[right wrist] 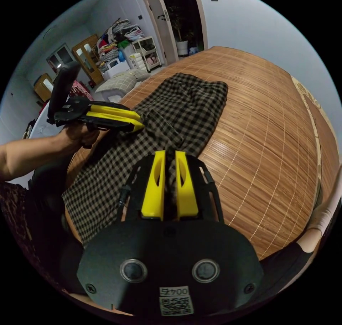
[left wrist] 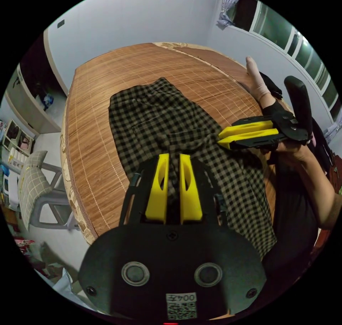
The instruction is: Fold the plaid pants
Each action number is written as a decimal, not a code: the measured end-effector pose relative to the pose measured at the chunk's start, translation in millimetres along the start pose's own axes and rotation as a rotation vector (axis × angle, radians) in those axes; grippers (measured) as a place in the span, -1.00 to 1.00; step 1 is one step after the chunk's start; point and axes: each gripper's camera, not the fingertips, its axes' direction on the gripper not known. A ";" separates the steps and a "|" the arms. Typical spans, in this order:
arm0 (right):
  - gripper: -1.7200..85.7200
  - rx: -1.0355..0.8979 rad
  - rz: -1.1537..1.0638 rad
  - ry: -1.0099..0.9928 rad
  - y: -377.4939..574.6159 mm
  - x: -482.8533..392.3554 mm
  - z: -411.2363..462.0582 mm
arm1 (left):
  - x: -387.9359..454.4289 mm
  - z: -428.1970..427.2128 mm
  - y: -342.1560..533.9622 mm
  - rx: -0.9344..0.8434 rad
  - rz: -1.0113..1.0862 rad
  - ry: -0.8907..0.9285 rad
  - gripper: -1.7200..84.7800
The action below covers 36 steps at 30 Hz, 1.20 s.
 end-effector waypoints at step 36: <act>-0.86 -0.177 0.129 -0.231 18.5 155.9 -43.1 | 19.4 32.3 -54.7 0.102 0.008 -0.096 -0.81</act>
